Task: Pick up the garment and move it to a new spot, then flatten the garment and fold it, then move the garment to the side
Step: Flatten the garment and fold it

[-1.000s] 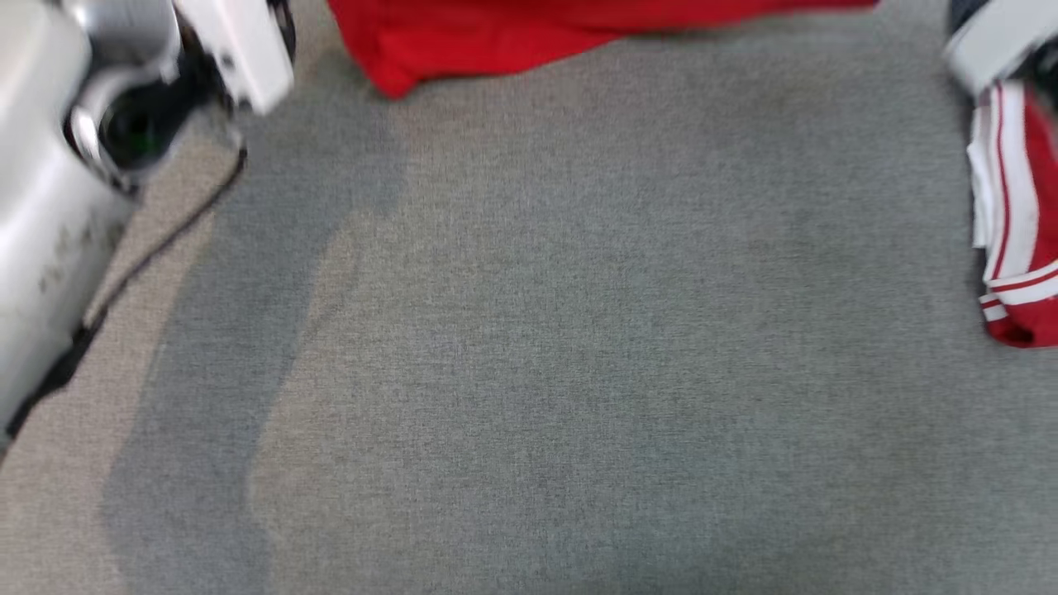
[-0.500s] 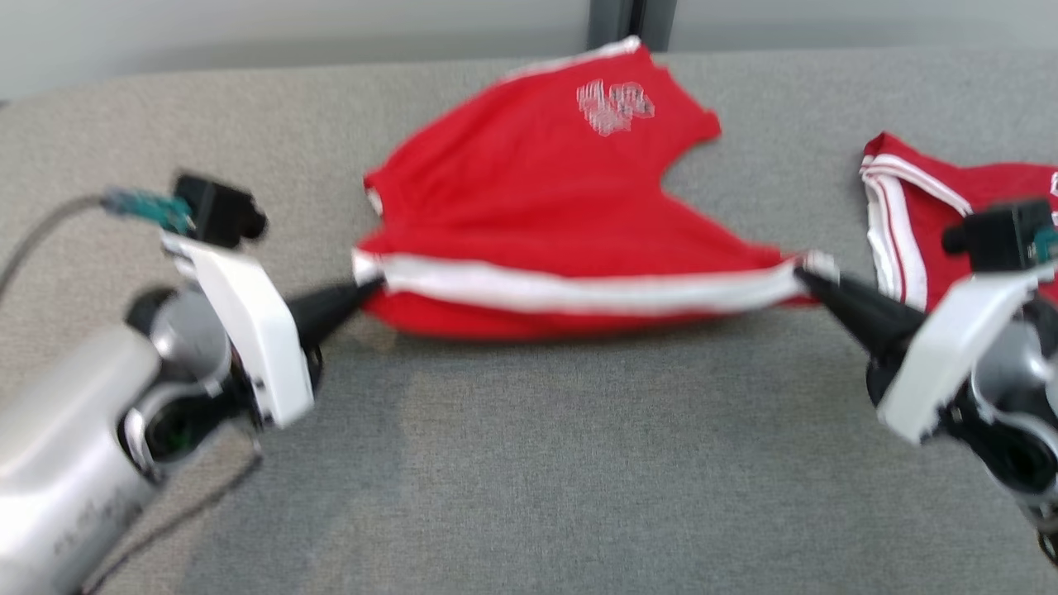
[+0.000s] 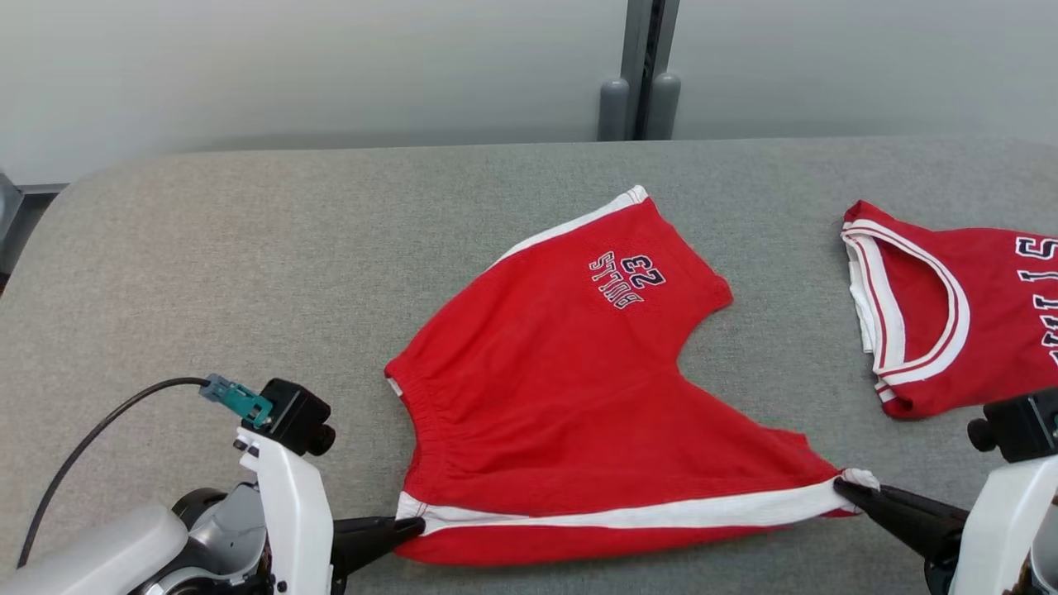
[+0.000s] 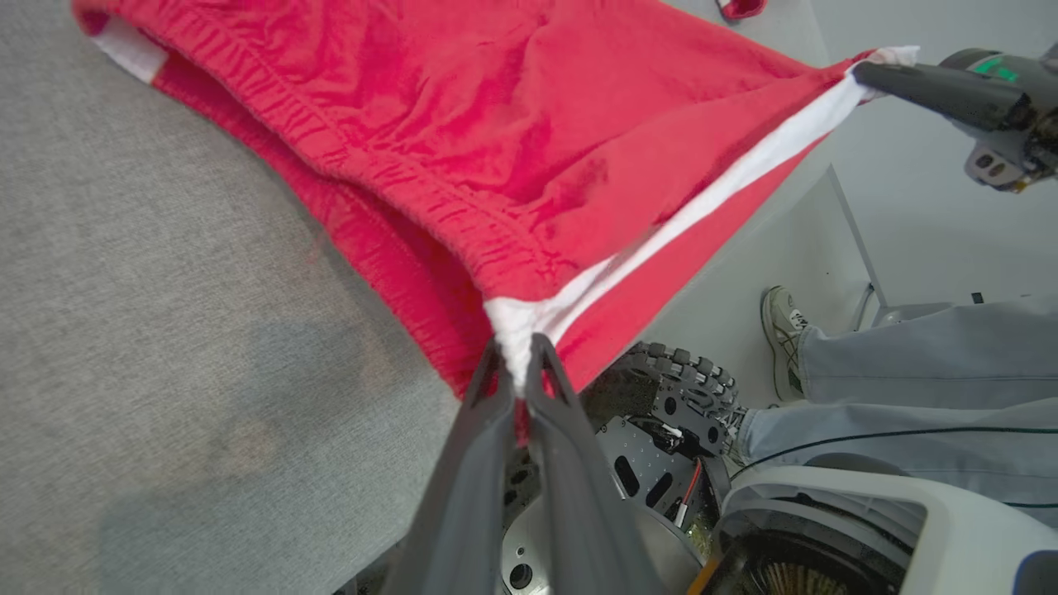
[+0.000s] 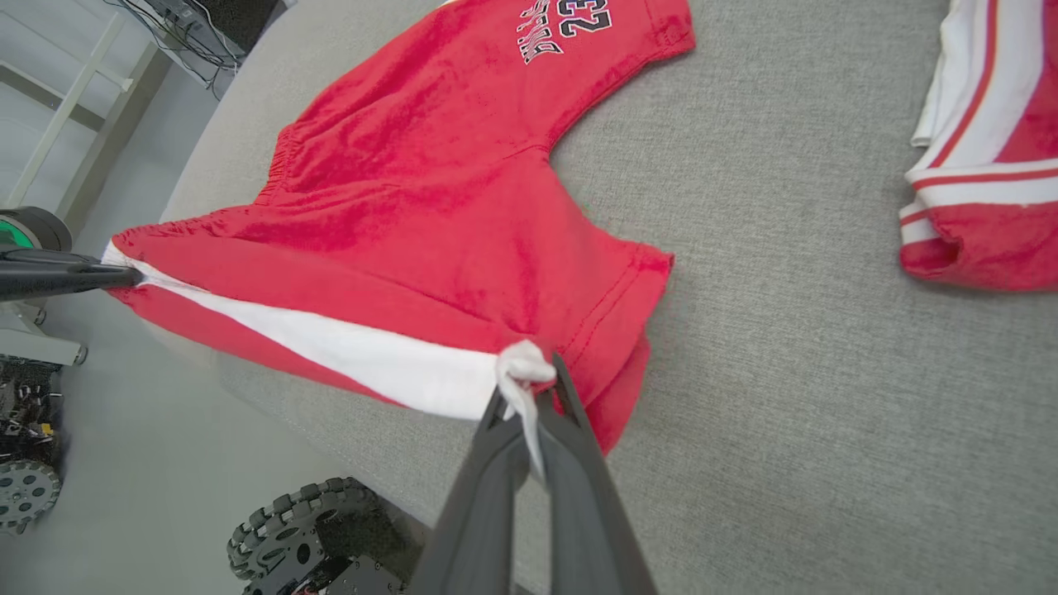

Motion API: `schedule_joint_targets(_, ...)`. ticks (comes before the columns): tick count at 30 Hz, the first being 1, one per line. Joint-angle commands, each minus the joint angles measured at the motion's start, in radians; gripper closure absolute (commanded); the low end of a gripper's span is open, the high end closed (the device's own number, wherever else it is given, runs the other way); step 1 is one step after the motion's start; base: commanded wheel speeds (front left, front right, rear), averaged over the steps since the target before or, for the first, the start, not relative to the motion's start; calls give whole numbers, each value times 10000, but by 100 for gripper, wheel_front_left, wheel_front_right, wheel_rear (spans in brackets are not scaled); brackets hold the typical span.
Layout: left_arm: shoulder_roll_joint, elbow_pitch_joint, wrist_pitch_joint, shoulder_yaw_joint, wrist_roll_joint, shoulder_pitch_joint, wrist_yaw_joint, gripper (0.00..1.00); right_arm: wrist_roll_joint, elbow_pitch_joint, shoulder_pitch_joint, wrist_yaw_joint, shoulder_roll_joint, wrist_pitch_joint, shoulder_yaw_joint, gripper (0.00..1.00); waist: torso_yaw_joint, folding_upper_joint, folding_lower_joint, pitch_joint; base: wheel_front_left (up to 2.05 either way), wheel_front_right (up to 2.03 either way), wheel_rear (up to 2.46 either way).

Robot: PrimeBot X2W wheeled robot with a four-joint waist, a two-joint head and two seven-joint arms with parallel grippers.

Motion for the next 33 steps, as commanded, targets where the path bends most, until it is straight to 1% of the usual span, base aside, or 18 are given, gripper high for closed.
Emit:
schedule_joint_targets(1, 85, -151, -40, 97, -79, 94, 108, 100, -143, -294, 204, 7, 173, 225, -317, 100, 37, 0, 0, -3, 0, 0, 0)
schedule_joint_targets(5, 70, -310, 63, 189, -202, -61, 281, 100, -553, -878, 417, 7, 672, 934, -1058, 100, 175, 0, 0, 104, 0, 0, 0)
schedule_joint_targets(8, -121, -211, 427, 292, -515, -418, 358, 100, -785, -1051, 42, 7, 1051, 1505, -1617, 100, 365, 0, 0, 348, 0, 0, 0)
schedule_joint_targets(11, -293, -9, 1070, 445, -1092, -856, 248, 100, -961, -1064, -566, 7, 1393, 2119, -2056, 100, 566, 0, 0, 720, 0, 0, 0)
schedule_joint_targets(15, -516, 266, 2081, 706, -1820, -1660, 93, 100, -1167, -788, -1813, 7, 1688, 2931, -2552, 100, 811, 0, 0, 1421, 0, 0, 0)
schedule_joint_targets(16, -553, 410, 2275, 808, -1966, -1890, 87, 100, -1185, -699, -2181, 7, 1747, 3126, -2618, 100, 869, 0, 0, 1587, 0, 0, 0)
schedule_joint_targets(17, -553, 410, 2275, 808, -1966, -1890, 87, 100, -1185, -699, -2181, 7, 1747, 3126, -2618, 100, 869, 0, 0, 1587, 0, 0, 0)
schedule_joint_targets(22, -904, 980, 2930, 1316, -2496, -2956, 62, 100, -1381, -81, -4078, 7, 1990, 3986, -2957, 100, 1129, 0, 0, 2570, 0, 0, 0)
schedule_joint_targets(25, -1082, 1325, 3452, 1627, -2951, -3631, 101, 100, -1604, 605, -5510, 7, 2087, 4385, -3016, 100, 1320, 0, 0, 3191, 0, 0, 0)
schedule_joint_targets(26, -1082, 1325, 3452, 1627, -2951, -3631, 101, 100, -1604, 605, -5510, 7, 2087, 4385, -3016, 100, 1320, 0, 0, 3191, 0, 0, 0)
schedule_joint_targets(27, -1192, 1509, 3619, 1775, -3168, -3872, 119, 100, -1752, 993, -6091, 7, 2123, 4454, -2931, 100, 1407, 0, 0, 3427, 0, 0, 0)
schedule_joint_targets(31, -1492, 1827, 3794, 2068, -3524, -4326, 104, 100, -1959, 1703, -7120, 9, 2219, 4353, -2725, 100, 1588, 0, 0, 3811, 0, 0, 0)
schedule_joint_targets(33, -1634, 1927, 3869, 2149, -3590, -4525, 122, 100, -2066, 2056, -7547, 7, 2164, 4268, -2556, 100, 1673, 0, 0, 3967, 0, 0, 0)
